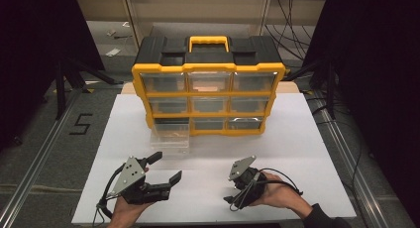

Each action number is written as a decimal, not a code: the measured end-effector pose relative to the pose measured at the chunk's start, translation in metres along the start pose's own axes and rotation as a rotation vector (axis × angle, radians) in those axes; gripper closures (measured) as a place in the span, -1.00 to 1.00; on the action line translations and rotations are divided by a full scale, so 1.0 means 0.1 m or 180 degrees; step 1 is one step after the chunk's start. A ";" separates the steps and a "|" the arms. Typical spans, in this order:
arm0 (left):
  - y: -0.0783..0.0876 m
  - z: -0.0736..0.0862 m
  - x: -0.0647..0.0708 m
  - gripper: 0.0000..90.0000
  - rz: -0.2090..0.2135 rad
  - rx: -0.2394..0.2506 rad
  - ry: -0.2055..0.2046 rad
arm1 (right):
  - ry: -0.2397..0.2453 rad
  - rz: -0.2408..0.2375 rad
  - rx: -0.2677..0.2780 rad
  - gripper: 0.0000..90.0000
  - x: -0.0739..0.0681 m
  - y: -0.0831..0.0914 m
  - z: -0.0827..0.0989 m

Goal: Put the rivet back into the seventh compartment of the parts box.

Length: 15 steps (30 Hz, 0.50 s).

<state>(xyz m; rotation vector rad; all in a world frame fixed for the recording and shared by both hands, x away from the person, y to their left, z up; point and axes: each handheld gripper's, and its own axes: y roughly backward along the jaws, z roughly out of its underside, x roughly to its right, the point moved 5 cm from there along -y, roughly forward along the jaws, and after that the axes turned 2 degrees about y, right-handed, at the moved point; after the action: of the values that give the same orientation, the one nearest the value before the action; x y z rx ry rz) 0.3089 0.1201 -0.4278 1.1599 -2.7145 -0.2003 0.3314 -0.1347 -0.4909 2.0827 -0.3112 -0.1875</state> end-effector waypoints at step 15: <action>0.00 0.00 0.00 -0.66 0.0004 -0.0011 -0.0003 | 0.0160 -0.0043 -0.0299 0.09 -0.04 -0.14 0.07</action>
<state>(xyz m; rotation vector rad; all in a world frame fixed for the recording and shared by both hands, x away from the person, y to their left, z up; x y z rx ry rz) 0.3090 0.1199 -0.4282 1.1574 -2.7146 -0.2053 0.3282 -0.1326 -0.5066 1.9936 -0.2532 -0.1548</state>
